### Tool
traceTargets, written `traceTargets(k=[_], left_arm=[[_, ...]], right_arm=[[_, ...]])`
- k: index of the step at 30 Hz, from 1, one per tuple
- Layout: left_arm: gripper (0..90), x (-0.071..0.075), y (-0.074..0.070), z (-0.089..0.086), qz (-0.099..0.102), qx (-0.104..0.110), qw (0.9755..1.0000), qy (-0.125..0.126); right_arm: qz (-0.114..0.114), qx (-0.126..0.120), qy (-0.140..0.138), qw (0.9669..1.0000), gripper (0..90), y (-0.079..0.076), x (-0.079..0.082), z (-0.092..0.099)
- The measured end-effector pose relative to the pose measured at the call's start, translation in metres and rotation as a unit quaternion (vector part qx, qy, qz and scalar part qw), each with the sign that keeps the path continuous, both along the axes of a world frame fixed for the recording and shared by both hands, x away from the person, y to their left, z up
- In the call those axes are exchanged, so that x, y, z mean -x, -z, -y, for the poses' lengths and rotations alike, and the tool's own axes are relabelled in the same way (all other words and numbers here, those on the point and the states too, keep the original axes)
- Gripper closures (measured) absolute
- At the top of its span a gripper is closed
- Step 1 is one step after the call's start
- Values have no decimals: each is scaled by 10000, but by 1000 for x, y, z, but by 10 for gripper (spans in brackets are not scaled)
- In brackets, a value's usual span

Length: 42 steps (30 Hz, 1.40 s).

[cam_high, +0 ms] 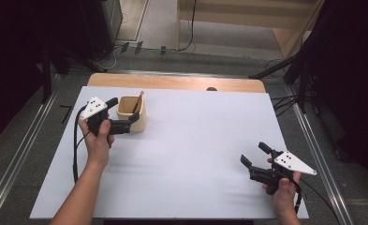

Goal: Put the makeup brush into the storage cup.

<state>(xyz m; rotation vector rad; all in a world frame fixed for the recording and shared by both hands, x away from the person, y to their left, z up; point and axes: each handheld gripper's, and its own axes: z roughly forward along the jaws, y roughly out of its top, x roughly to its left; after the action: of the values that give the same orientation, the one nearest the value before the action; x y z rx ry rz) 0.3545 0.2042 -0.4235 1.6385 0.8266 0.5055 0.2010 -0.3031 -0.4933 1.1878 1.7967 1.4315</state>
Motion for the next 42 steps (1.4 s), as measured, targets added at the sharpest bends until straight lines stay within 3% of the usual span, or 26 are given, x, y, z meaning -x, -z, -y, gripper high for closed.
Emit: traceTargets(k=[12, 19, 42], left_arm=[[0, 23, 5, -19, -51, -3, 10000, -83], [0, 35, 9, -20, -11, -145, 9999, -3], [0, 68, 22, -25, -29, -243, 9996, 165]], right_arm=[[3, 19, -9, 10000, 133, 0, -1, -2], [12, 31, -22, 10000, 133, 0, -1, -4], [29, 41, -27, 10000, 133, -1, -1, -5]])
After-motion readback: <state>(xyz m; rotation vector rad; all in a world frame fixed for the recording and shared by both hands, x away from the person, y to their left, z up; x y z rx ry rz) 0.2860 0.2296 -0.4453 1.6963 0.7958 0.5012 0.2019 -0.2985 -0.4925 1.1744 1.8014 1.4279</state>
